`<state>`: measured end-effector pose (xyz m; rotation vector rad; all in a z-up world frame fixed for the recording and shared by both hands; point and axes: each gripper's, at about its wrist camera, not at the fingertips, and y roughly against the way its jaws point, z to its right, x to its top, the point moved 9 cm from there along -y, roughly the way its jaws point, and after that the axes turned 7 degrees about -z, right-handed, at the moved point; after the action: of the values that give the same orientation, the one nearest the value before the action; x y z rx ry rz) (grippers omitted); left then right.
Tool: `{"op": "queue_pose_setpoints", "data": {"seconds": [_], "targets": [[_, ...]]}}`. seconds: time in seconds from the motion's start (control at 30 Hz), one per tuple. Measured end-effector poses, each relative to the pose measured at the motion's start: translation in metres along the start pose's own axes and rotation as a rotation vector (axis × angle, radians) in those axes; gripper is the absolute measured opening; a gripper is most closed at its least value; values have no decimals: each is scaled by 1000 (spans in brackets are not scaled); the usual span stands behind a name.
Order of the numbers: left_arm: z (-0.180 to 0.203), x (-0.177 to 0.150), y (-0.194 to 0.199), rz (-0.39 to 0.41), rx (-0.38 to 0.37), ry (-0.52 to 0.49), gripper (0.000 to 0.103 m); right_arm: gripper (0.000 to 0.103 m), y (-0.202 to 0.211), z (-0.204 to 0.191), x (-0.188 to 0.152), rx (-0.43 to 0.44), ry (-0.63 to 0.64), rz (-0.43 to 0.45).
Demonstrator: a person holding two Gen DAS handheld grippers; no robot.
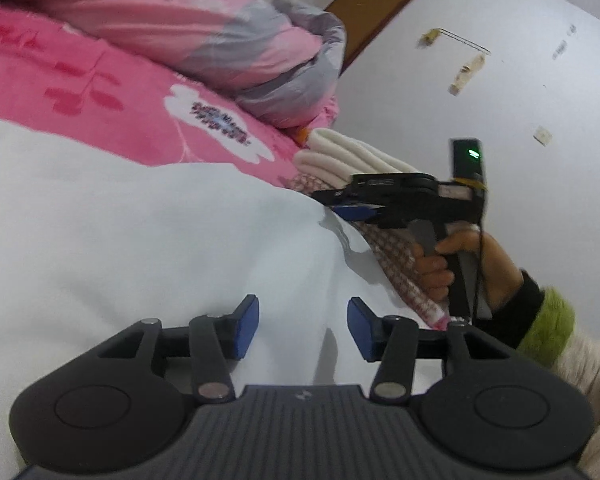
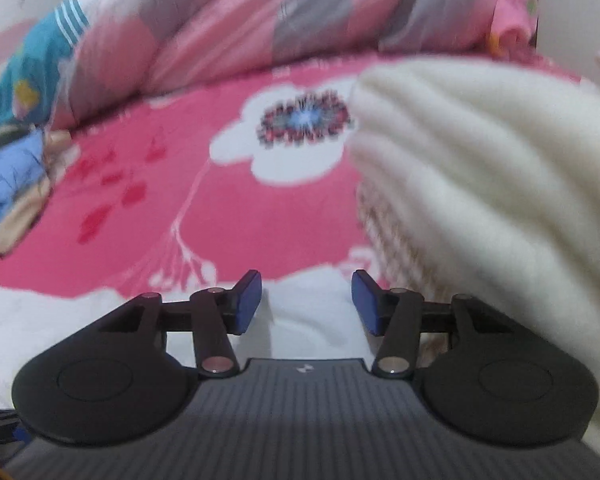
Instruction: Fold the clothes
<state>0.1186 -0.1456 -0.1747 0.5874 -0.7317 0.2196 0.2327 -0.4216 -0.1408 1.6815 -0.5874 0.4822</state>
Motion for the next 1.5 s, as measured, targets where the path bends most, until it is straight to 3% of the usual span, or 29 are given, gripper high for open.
{"op": "queue_pose_setpoints", "data": {"seconds": [0.1,0.2,0.27,0.3,0.33,0.37,0.4,0.43,0.5,0.67,0.77,0.83,0.87,0.97,1.13,1.2,1.37,1.4,1.47,1.5], "targets": [[2,-1,1,6,-11,-8,54,60,-16,-3,-9,1,-33,-46],[1,-4,6,16,-29,3,54,78,-26,-9,-10,34,-82,-84],[0,-4,6,22,-37,10,54,79,-27,-15,-12,37,-69,-103],[0,-4,7,23,-39,11,54,74,-27,-17,-13,28,-50,-106],[0,-5,7,24,-40,11,54,58,-26,-19,-13,25,-37,-108],[1,-5,8,25,-41,12,54,51,-21,-20,-12,52,-49,-102],[1,-6,8,26,-41,12,54,29,-16,-20,-10,79,-62,-96],[1,-6,8,26,-42,13,54,22,-11,-21,-9,111,-78,-89],[0,-6,9,28,-44,14,54,20,7,-29,-7,170,-113,-29],[0,-5,9,32,-46,14,53,19,36,-26,-10,82,-131,163],[-1,-5,9,30,-43,12,53,24,2,-19,-17,-50,-72,148],[-1,-5,10,31,-42,11,53,39,-20,-16,-19,-141,-21,142],[-2,-5,10,32,-42,11,53,44,-16,-17,-14,-185,6,162],[-1,-5,10,33,-39,12,53,44,-3,-26,-5,-343,124,221],[-1,-5,10,34,-43,15,53,45,41,-54,3,-428,281,377],[-1,-5,10,35,-44,16,53,45,53,-67,5,-343,307,414],[-1,-4,9,37,-40,15,53,43,3,-34,-16,-207,161,171],[-1,-4,10,40,-41,15,53,43,-10,-14,-21,-184,73,133],[0,-4,12,50,-44,19,54,40,10,-5,-20,-123,-52,167],[0,-4,14,58,-46,25,55,39,27,-8,-18,-131,-41,209]]}}
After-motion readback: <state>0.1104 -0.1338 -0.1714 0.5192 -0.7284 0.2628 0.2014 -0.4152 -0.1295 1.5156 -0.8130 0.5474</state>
